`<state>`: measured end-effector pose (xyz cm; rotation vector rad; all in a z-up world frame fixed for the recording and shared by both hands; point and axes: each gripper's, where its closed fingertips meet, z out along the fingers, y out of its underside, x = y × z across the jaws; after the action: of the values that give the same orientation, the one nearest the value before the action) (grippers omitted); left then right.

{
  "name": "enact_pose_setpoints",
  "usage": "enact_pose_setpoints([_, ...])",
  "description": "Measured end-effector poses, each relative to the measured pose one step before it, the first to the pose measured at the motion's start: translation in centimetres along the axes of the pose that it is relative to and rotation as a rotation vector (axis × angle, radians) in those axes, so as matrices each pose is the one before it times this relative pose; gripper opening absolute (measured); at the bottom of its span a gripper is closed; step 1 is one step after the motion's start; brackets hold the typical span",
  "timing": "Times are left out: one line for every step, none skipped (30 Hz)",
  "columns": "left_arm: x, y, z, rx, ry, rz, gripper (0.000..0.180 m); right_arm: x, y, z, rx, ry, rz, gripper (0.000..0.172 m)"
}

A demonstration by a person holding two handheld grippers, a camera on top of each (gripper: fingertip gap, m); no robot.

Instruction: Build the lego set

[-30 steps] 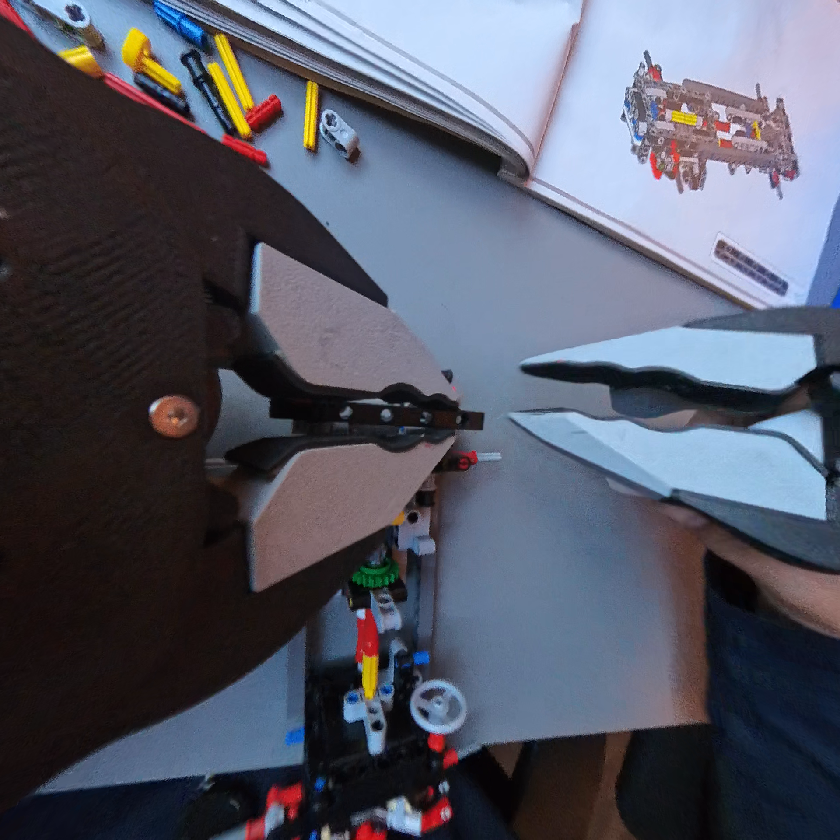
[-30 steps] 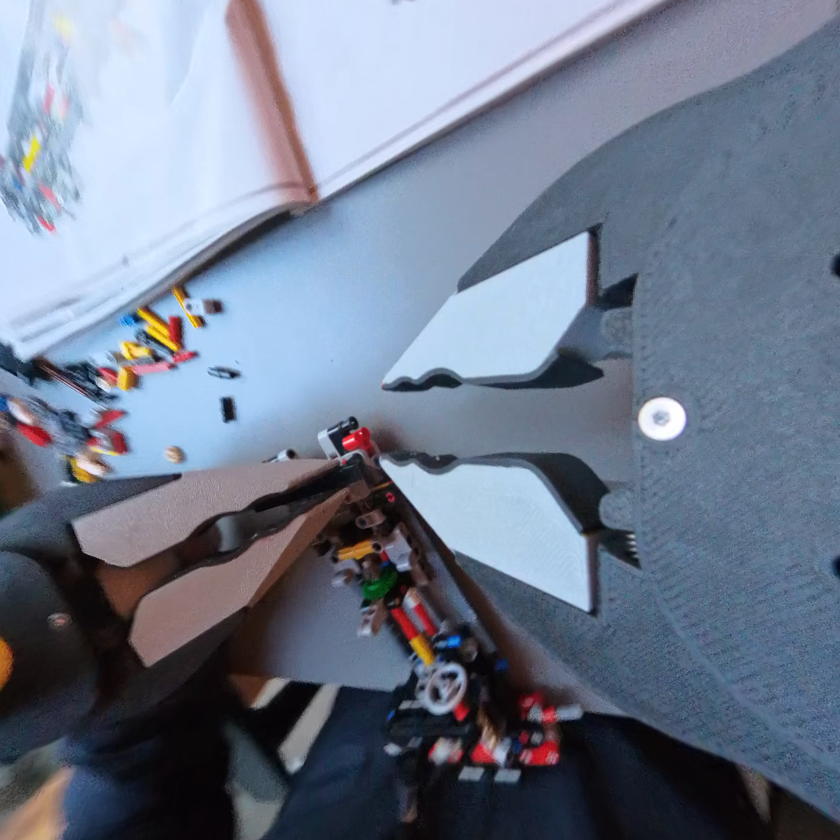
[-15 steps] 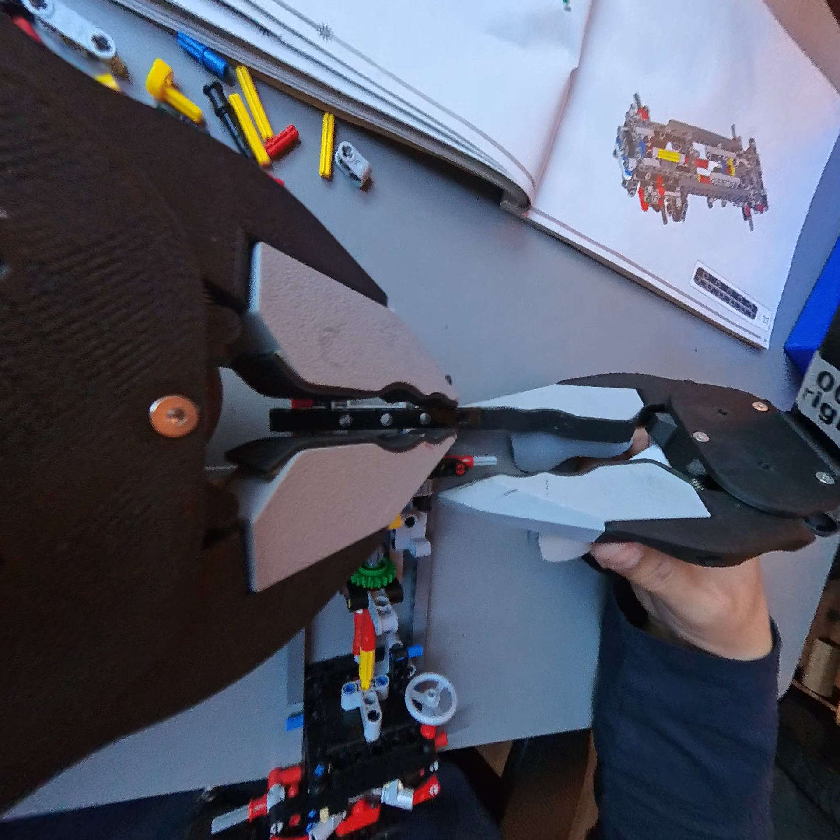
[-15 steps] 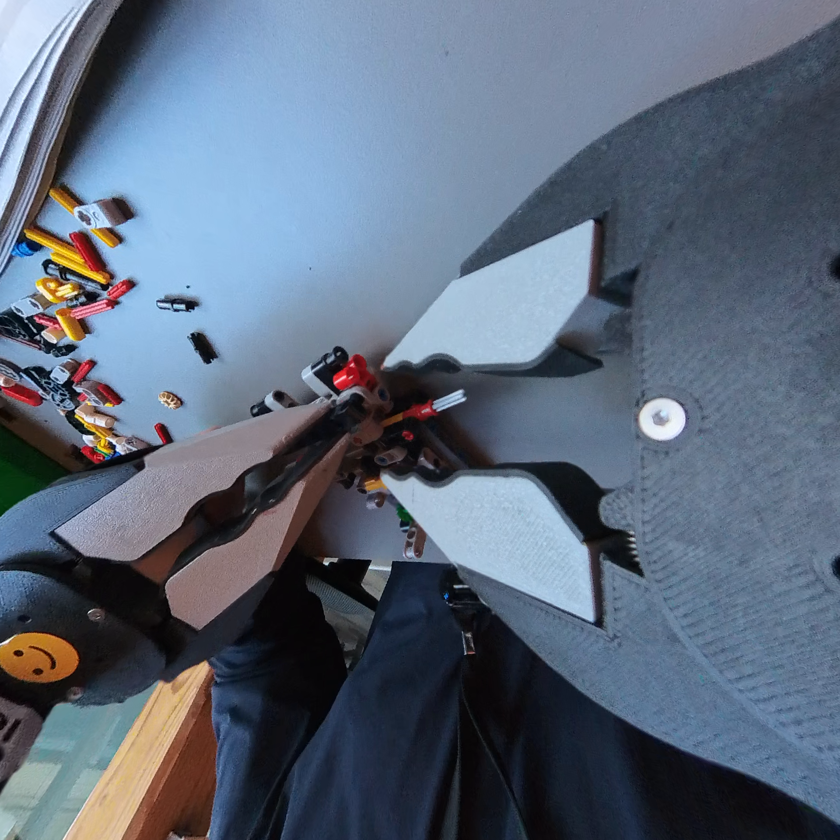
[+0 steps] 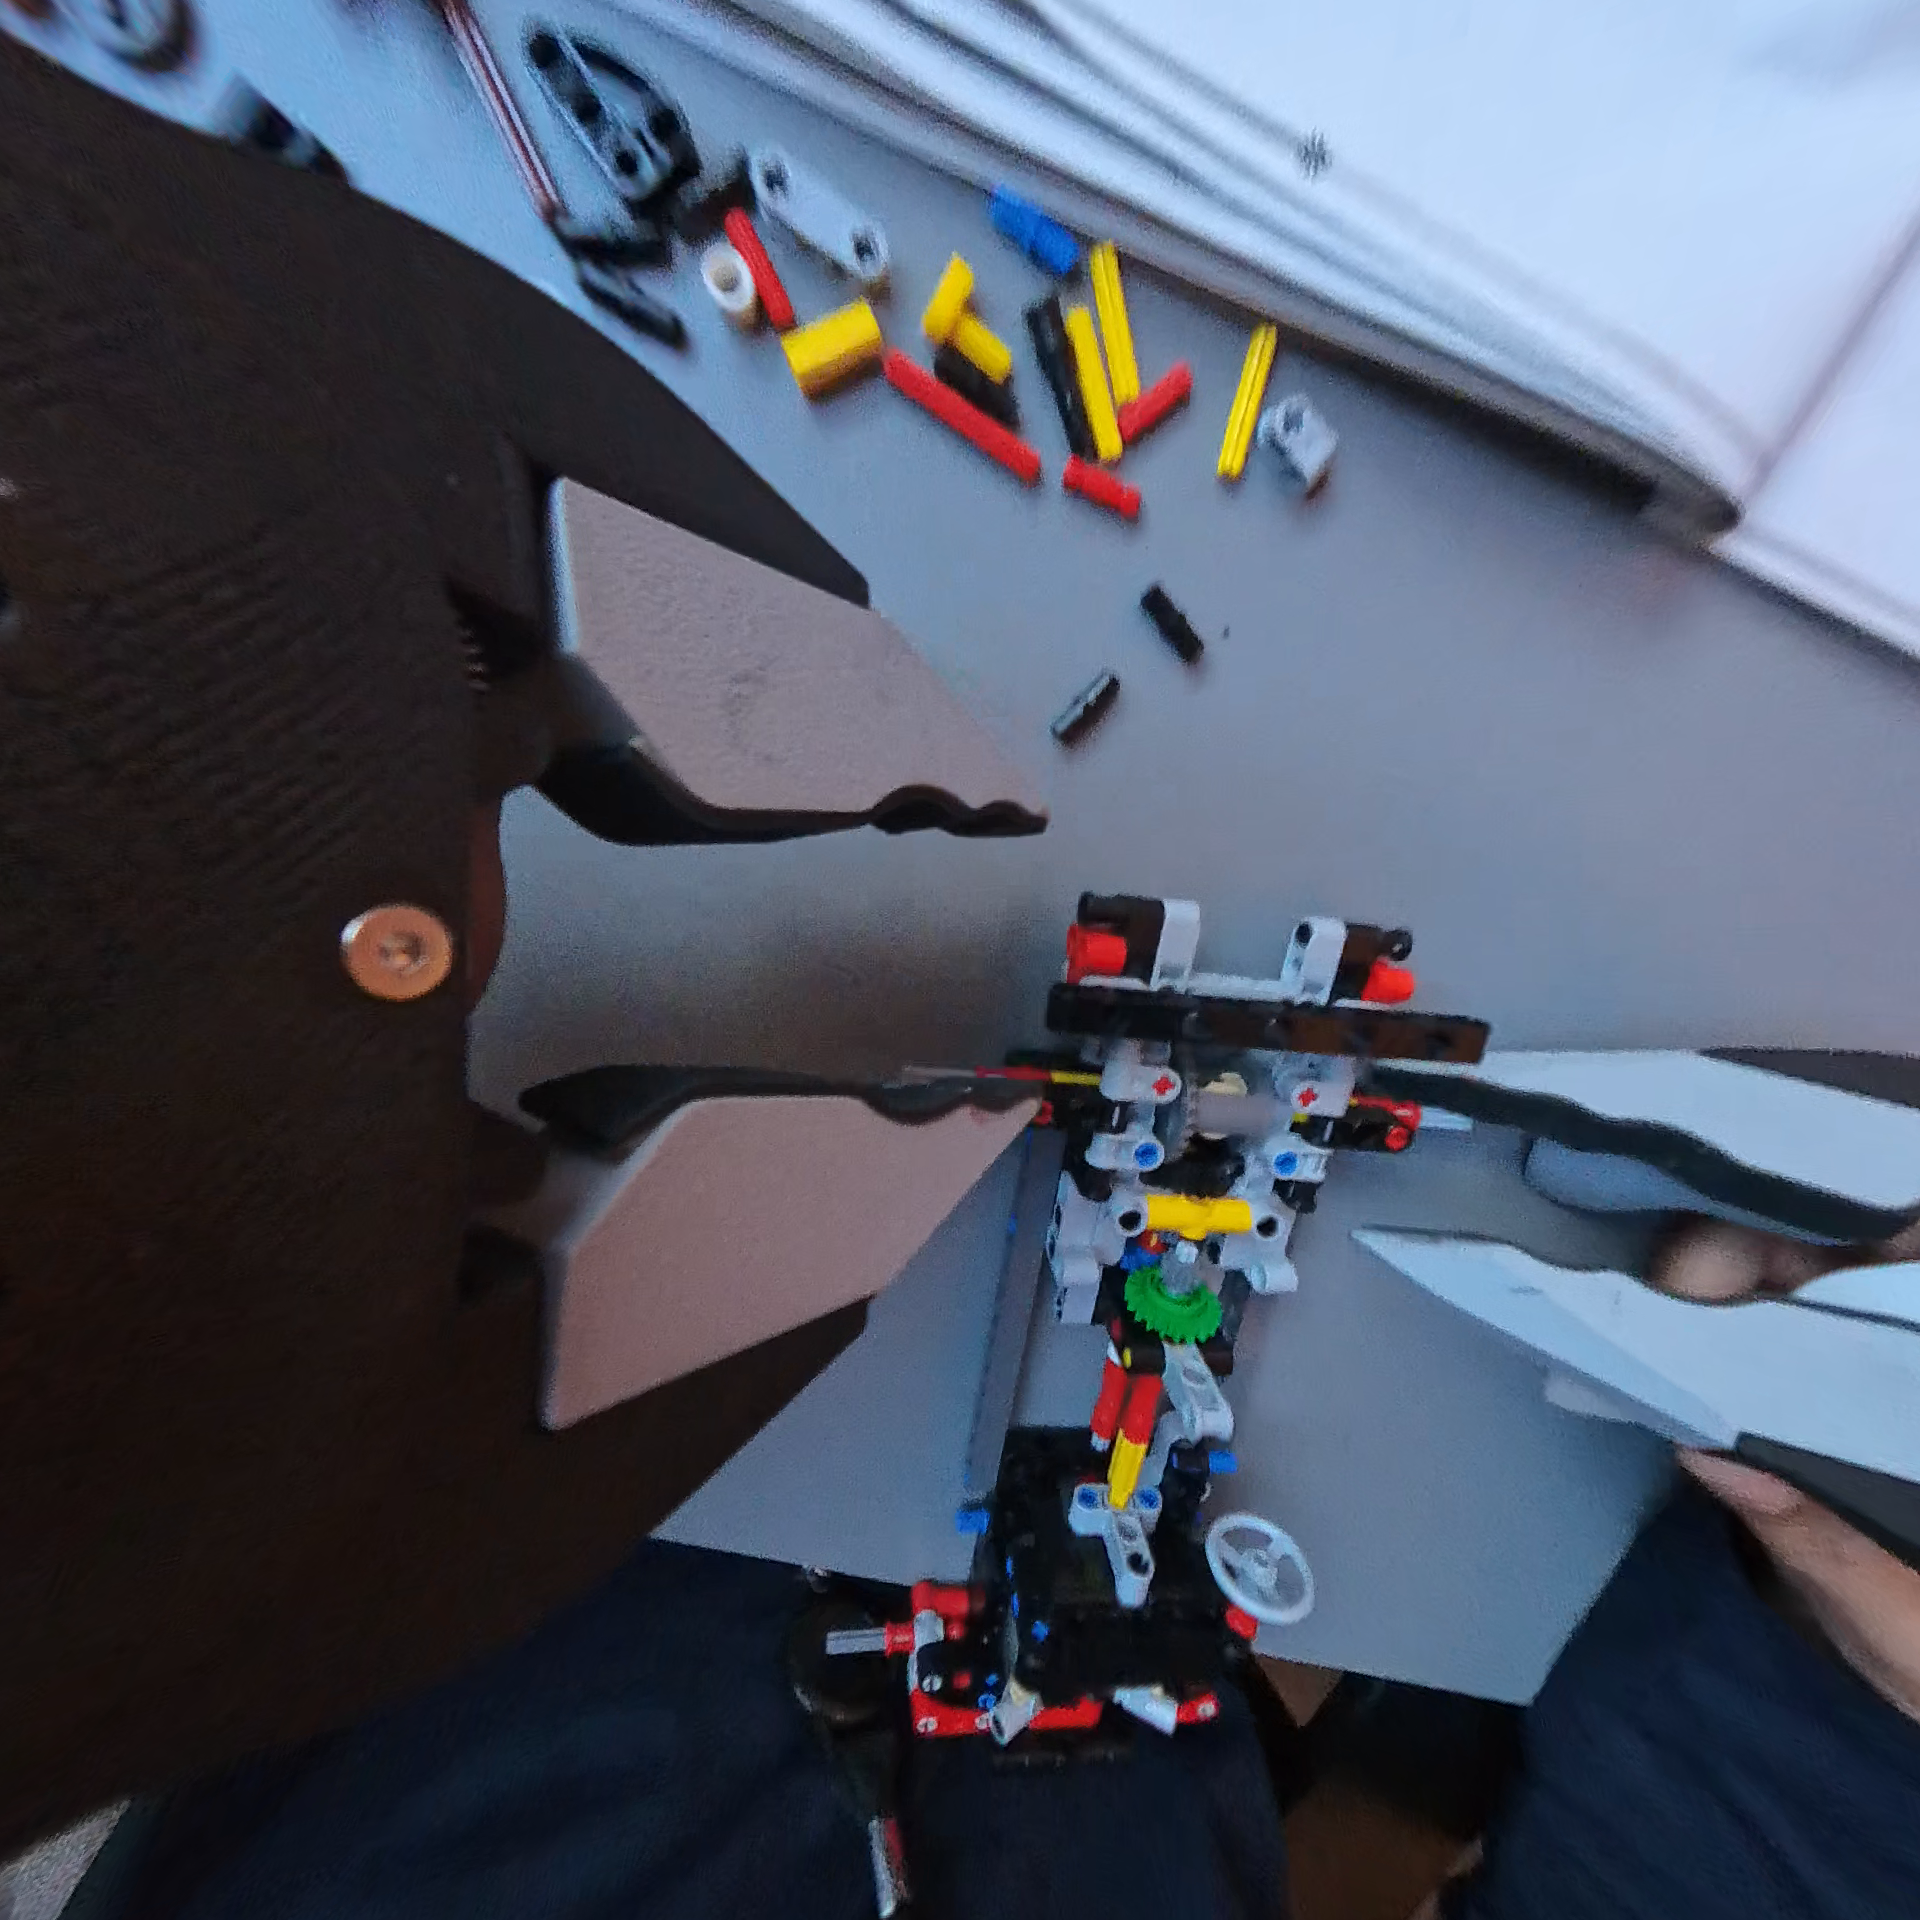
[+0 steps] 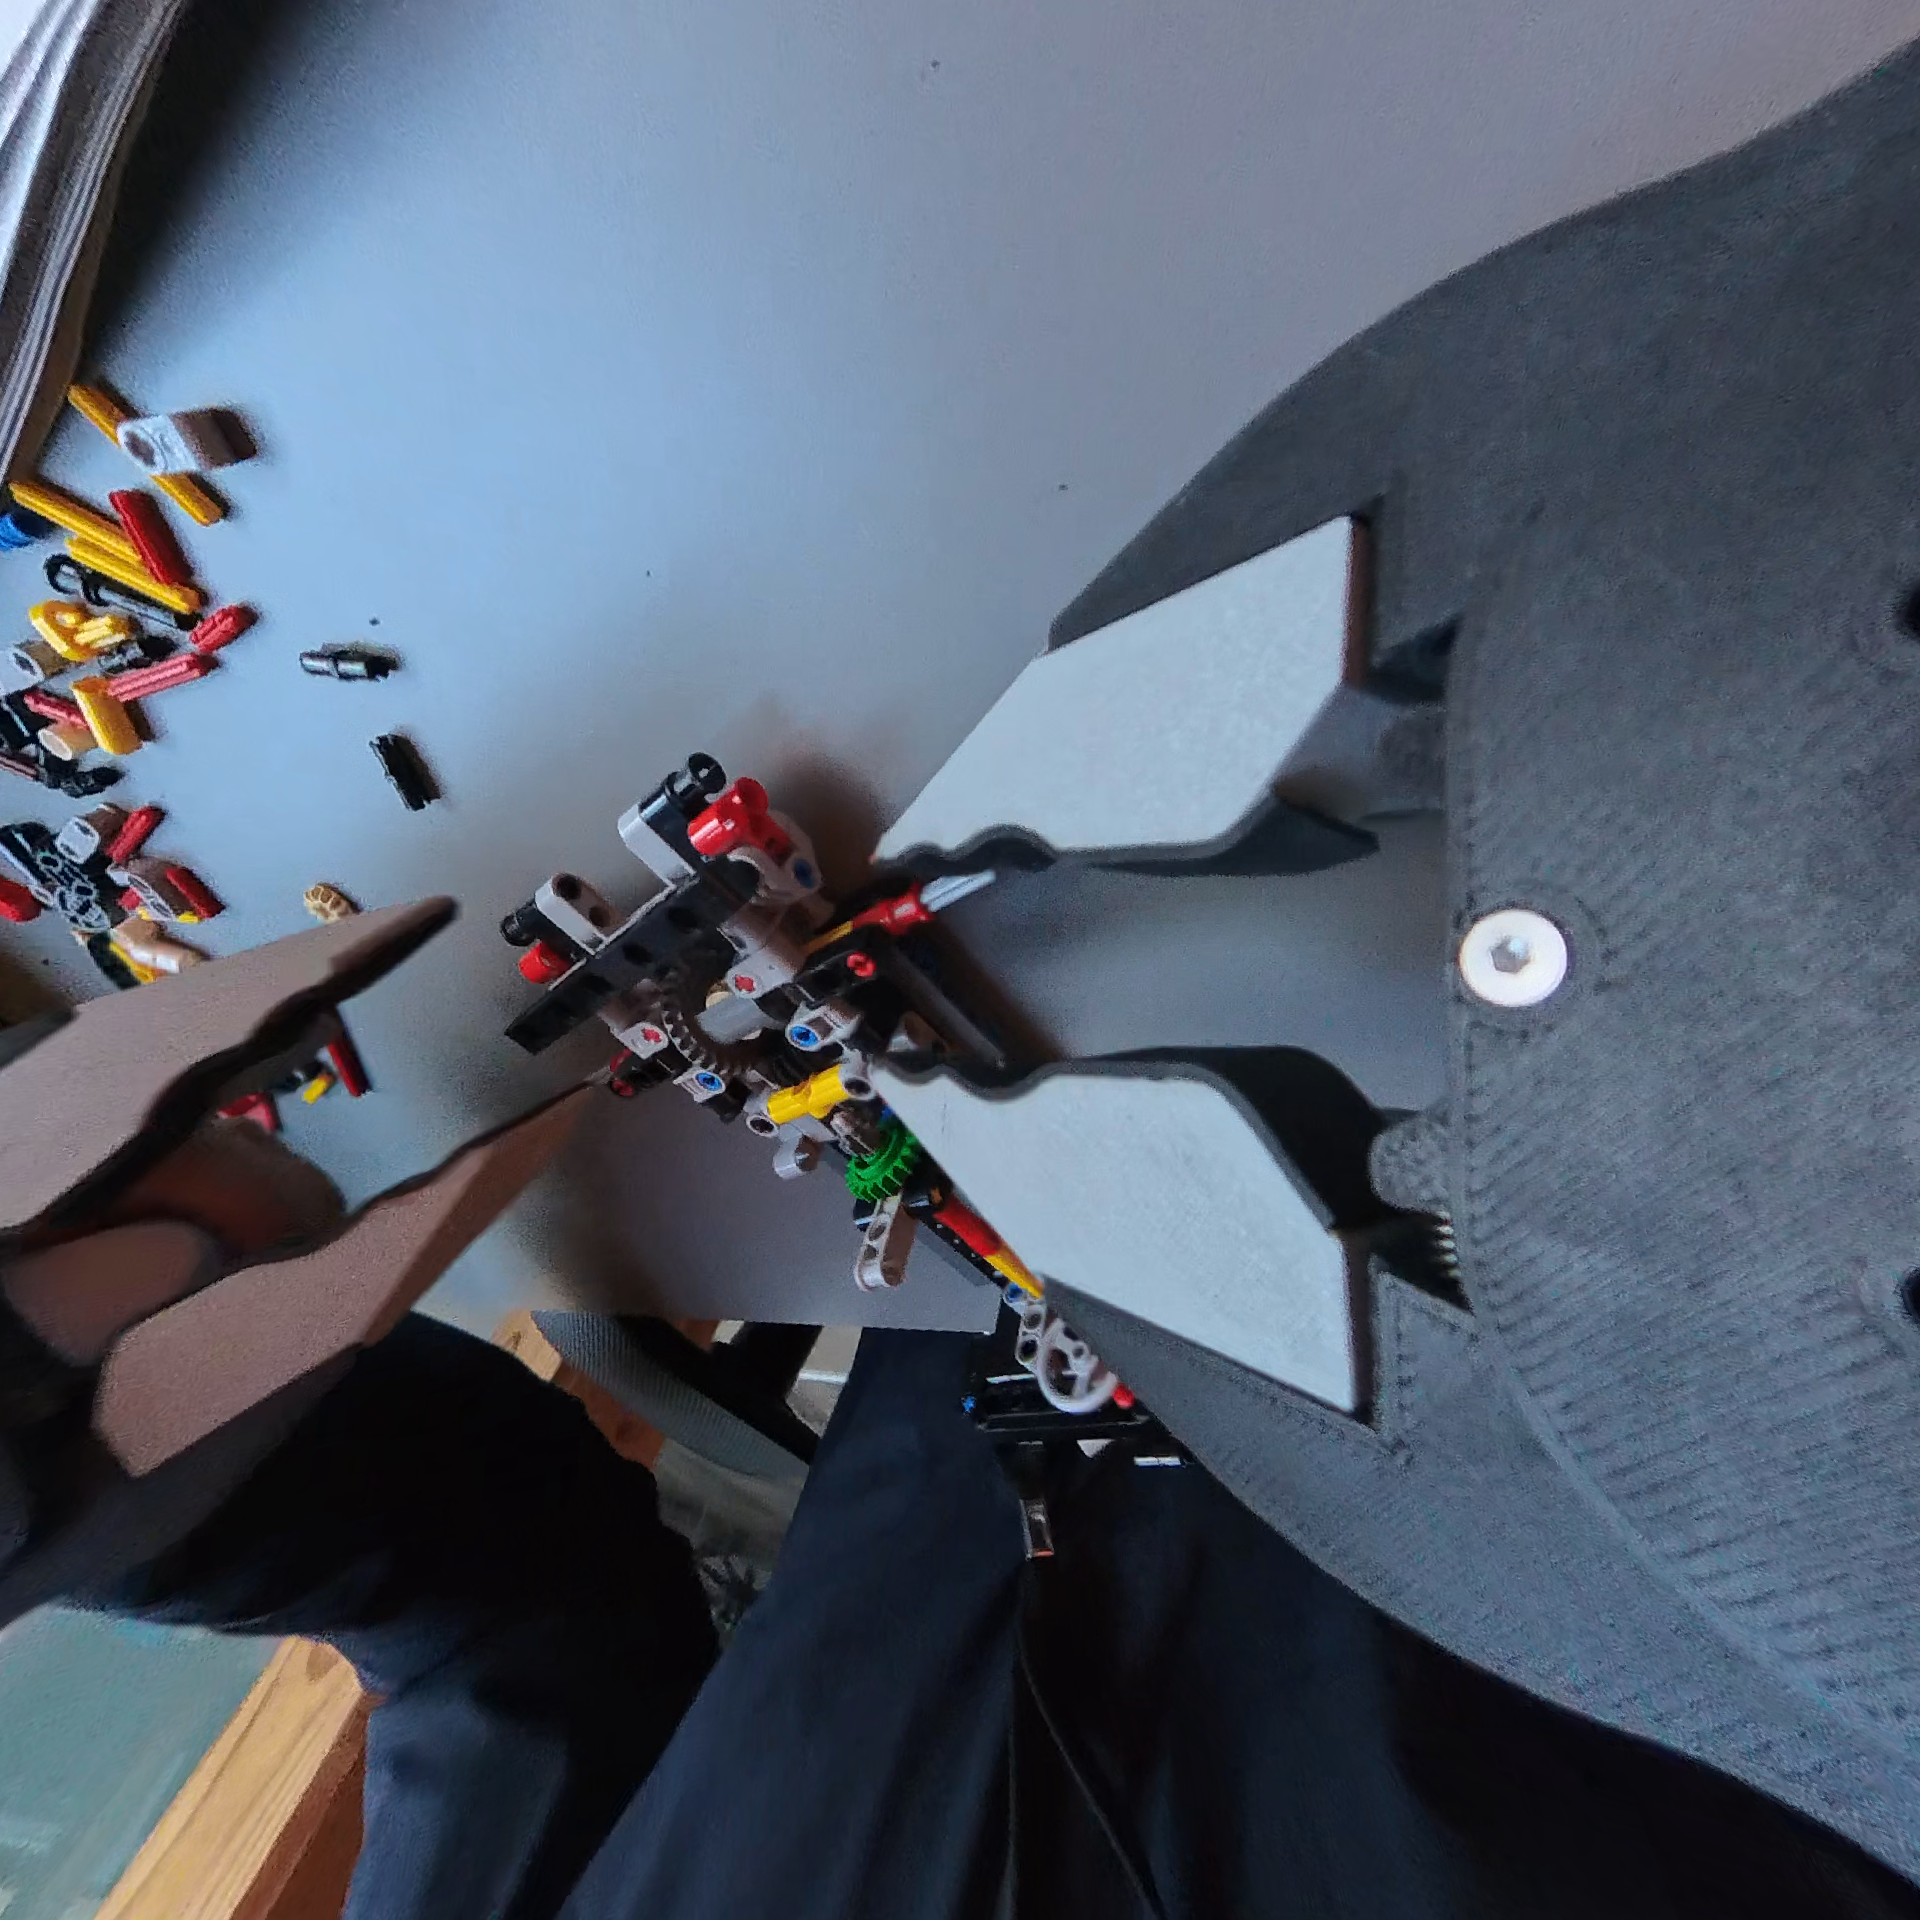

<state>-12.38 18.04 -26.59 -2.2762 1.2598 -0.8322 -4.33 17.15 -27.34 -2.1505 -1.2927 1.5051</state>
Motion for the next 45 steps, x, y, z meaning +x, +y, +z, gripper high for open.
enact_pose_setpoints([0.165,0.207,0.736,-0.0081,0.0072,-0.0071,0.044,0.117,-0.052,0.222,-0.0036,0.0085,0.0045,0.026])
enact_pose_setpoints([-0.115,0.096,0.67,-0.0089,-0.0046,-0.0123,0.04,0.123,-0.064,0.188,-0.0017,0.0088,0.0067,0.022])
enact_pose_setpoints([-0.034,-0.051,0.616,-0.0007,0.0033,-0.0114,0.037,0.079,-0.047,0.145,-0.0007,0.0056,0.0073,0.019])
enact_pose_setpoints([0.337,-0.132,0.524,0.0087,0.0297,-0.0078,0.03,0.018,0.075,0.036,-0.0072,0.0001,0.0051,0.017])
enact_pose_setpoints([0.105,-0.24,0.203,0.0177,0.0143,-0.0003,0.029,0.015,0.028,-0.054,0.0014,-0.0034,0.0047,0.017])
enact_pose_setpoints([-0.042,-0.042,0.02,0.0057,0.0036,0.0045,0.029,0.015,-0.032,-0.049,0.008,-0.0023,0.0048,0.017])
enact_pose_setpoints([-0.009,-0.011,0.015,0.0055,-0.0024,0.0056,0.029,-0.002,-0.003,-0.03,0.003,0.0017,-0.0004,0.017])
enact_pose_setpoints([0.029,-0.037,0.01,0.0057,-0.0084,0.0138,0.029,-0.051,0.003,-0.029,0.0016,0.0017,-0.008,0.016])
enact_pose_setpoints([0.088,-0.11,-0.074,0.0094,-0.0122,0.0253,0.029,-0.105,-0.011,-0.053,0.0027,-0.0025,-0.0079,0.016])
enact_pose_setpoints([0.097,-0.14,-0.144,0.0088,-0.0149,0.0283,0.029,-0.149,-0.097,-0.109,0.008,-0.0094,-0.0046,0.016])
enact_pose_setpoints([0.135,-0.322,-0.257,0.0168,-0.014,0.0247,0.029,-0.251,-0.234,-0.208,0.018,-0.0198,-0.0021,0.017])
enact_pose_setpoints([0.129,-0.513,-0.387,0.0268,-0.0114,0.0213,0.029,-0.406,-0.451,-0.299,0.0333,-0.0336,0.0011,0.019])
enact_pose_setpoints([0.147,-0.709,-0.504,0.0348,-0.0102,0.0224,0.029,-0.651,-0.825,-0.361,0.0561,-0.0539,0.0098,0.029])
enact_pose_setpoints([0.295,-1.0,-0.57,0.0466,-0.008,0.0403,0.029,-0.865,-0.996,-0.374,0.0646,-0.0696,0.0167,0.036])
enact_pose_setpoints([0.454,-1.083,-0.497,0.0417,-0.0092,0.0598,0.028,-0.864,-0.909,-0.318,0.056,-0.0667,0.0154,0.04])
enact_pose_setpoints([0.351,-0.83,-0.345,0.0159,-0.0203,0.0613,0.029,-0.719,-0.738,-0.237,0.0406,-0.05,0.0061,0.041])
enact_pose_setpoints([0.233,-0.65,-0.218,-0.003,-0.025,0.0565,0.029,-0.618,-0.545,-0.116,0.0271,-0.0351,-0.0092,0.043])
enact_pose_setpoints([0.217,-0.69,-0.187,0.0009,-0.0225,0.0552,0.029,-0.559,-0.317,0.038,0.0128,-0.0252,-0.0174,0.046])
enact_pose_setpoints([0.237,-0.79,-0.207,0.0089,-0.0131,0.0442,0.029,-0.586,-0.052,0.178,-0.003,-0.0241,-0.015,0.047])
enact_pose_setpoints([0.211,-0.792,-0.231,0.0092,-0.0081,0.0354,0.029,-0.598,0.202,0.276,-0.019,-0.0244,-0.0094,0.046])
enact_pose_setpoints([0.027,-0.756,-0.269,0.0074,-0.0161,0.0362,0.029,-0.616,0.359,0.324,-0.0291,-0.0215,-0.0104,0.043])
enact_pose_setpoints([-0.258,-0.74,-0.386,0.0067,-0.0268,0.0318,0.029,-0.615,0.257,0.345,-0.0246,-0.0144,-0.0178,0.041])
enact_pose_setpoints([-0.344,-0.664,-0.431,0.0045,-0.0232,0.0259,0.029,-0.656,0.014,0.281,-0.0138,-0.0063,-0.0255,0.029])
enact_pose_setpoints([0.081,-0.634,-0.39,0.0058,0.0063,0.0192,0.029,-0.386,-0.109,0.198,-0.0136,0.0194,-0.0358,0.028])
enact_pose_setpoints([0.067,-0.538,-0.349,0.0008,0.0013,0.0185,0.029,-0.311,-0.122,0.144,-0.0193,0.0301,-0.0418,0.028])
enact_pose_setpoints([0.093,-0.375,-0.33,-0.007,-0.0009,0.0269,0.029,-0.392,-0.172,0.08,-0.0208,0.029,-0.0429,0.028])
enact_pose_setpoints([0.043,-0.375,-0.318,-0.0068,-0.0065,0.0235,0.029,-0.394,-0.409,-0.019,-0.0105,0.0288,-0.0424,0.029])
enact_pose_setpoints([-0.204,-0.558,-0.403,0.003,-0.019,0.0147,0.029,-0.476,-0.811,-0.185,0.0085,0.0217,-0.0348,0.028])
enact_pose_setpoints([-0.364,-0.882,-0.511,0.0216,-0.0224,0.0079,0.029,-0.498,-1.115,-0.298,0.0195,0.0143,-0.0209,0.028])
enact_pose_setpoints([-0.503,-1.127,-0.575,0.0351,-0.0277,0.0086,0.029,-0.422,-1.303,-0.353,0.0266,0.015,-0.0141,0.027])
enact_pose_setpoints([-0.568,-0.987,-0.469,0.0228,-0.0292,0.0098,0.029,-0.366,-1.34,-0.331,0.0283,0.0173,-0.0172,0.026])
enact_pose_setpoints([-0.447,-0.85,-0.387,0.0128,-0.0163,-0.0006,0.029,-0.367,-1.206,-0.29,0.0201,0.0196,-0.0332,0.025])
enact_pose_setpoints([-0.146,-0.775,-0.343,0.0097,0.0058,-0.0055,0.029,-0.223,-1.087,-0.272,0.016,0.0339,-0.0604,0.025])
enact_pose_setpoints([-0.248,-0.681,-0.296,0.0046,-0.0049,0.0012,0.029,-0.093,-1.026,-0.265,0.0139,0.0474,-0.0779,0.024])
enact_pose_setpoints([-0.528,-0.569,-0.203,0.0015,-0.0301,0.0157,0.026,-0.017,-0.849,-0.199,0.0052,0.0539,-0.0889,0.025])
enact_pose_setpoints([-0.57,-0.589,-0.228,0.0089,-0.0344,0.0186,0.025,-0.002,-0.585,-0.115,-0.0018,0.0549,-0.1017,0.024])
enact_pose_setpoints([-0.341,-0.469,-0.218,0.008,-0.0157,0.0236,0.023,0.091,-0.232,-0.047,-0.0073,0.0571,-0.1128,0.024])
enact_pose_setpoints([-0.373,-0.229,-0.125,-0.002,-0.0185,0.02,0.026,0.16,0.062,-0.017,-0.0051,0.0564,-0.1041,0.025])
enact_pose_setpoints([-0.209,0.025,0.031,-0.0098,-0.0148,0.0143,0.026,0.139,0.286,0.018,0.0003,0.0491,-0.075,0.025])
enact_pose_setpoints([-0.02,0.159,0.116,-0.0095,-0.009,0.0102,0.027,0.008,0.415,0.028,0.0074,0.036,-0.0433,0.025])
enact_pose_setpoints([0.179,0.259,0.149,-0.0102,-0.0013,0.0041,0.027,-0.109,0.524,0.0,0.0063,0.0234,-0.0217,0.024])
enact_pose_setpoints([0.347,0.456,0.195,-0.0178,0.0046,-0.0078,0.028,-0.199,0.568,0.0,-0.0019,0.0181,-0.0116,0.025])
enact_pose_setpoints([0.449,0.56,0.187,-0.0229,0.0096,-0.0154,0.025,-0.12,0.044,-0.104,0.0177,0.0249,-0.0092,0.025])
enact_pose_setpoints([0.502,-0.155,-0.039,0.0213,0.014,-0.0231,0.017,-0.3,-0.074,-0.098,0.006,0.0139,-0.0196,0.025])
enact_pose_setpoints([0.583,-0.082,-0.248,0.0118,0.0254,-0.0164,0.013,-0.352,-0.041,0.008,-0.0087,0.0091,-0.0236,0.025])
